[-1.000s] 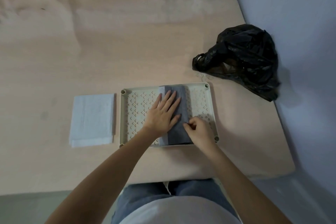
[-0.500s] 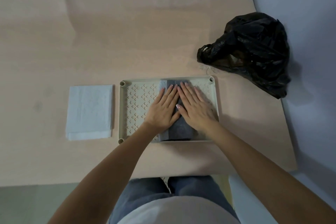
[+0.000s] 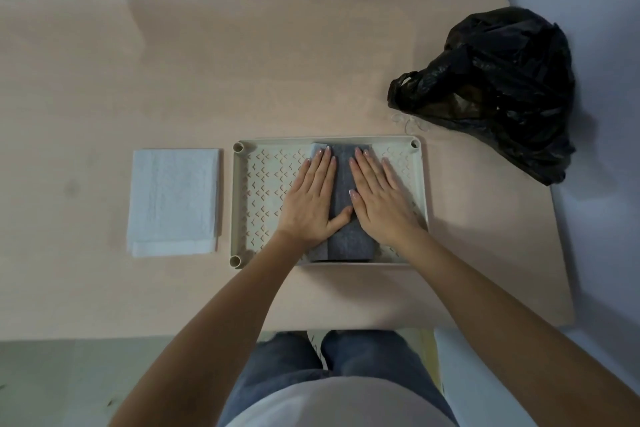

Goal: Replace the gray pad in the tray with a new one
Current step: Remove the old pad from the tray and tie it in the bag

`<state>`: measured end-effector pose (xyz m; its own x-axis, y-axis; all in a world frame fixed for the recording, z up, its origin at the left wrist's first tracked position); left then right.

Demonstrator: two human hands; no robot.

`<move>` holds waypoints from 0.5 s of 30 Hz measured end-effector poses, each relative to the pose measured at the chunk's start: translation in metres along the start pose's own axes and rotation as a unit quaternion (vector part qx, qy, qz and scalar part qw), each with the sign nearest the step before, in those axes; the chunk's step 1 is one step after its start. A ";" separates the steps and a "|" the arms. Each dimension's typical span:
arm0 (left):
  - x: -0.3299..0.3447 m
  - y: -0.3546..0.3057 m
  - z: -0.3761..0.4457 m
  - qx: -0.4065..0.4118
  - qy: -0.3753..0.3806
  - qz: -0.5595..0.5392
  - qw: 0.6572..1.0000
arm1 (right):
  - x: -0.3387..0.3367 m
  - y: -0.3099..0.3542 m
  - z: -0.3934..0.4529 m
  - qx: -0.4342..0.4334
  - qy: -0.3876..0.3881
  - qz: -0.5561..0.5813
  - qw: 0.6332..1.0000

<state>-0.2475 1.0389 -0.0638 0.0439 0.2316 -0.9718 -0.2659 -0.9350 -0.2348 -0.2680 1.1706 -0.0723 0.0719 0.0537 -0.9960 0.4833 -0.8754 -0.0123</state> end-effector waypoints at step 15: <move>0.001 0.002 -0.007 -0.104 -0.015 0.011 0.994 | -0.022 0.021 0.012 -0.057 -0.013 0.030 0.998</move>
<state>-0.2411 1.0353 -0.0657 0.0098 0.2148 -0.9766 -0.0624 -0.9746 -0.2150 -0.2697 1.1459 -0.0514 0.0825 -0.0111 -0.9965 0.5750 -0.8162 0.0567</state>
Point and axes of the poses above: each hand's wrist, its own z-axis towards the middle knuckle, its own x-axis out of the palm, y = z × x, the point moved 4 cm from there along z, towards the middle knuckle, and after that the axes turned 6 degrees about -y, right-handed, at the moved point
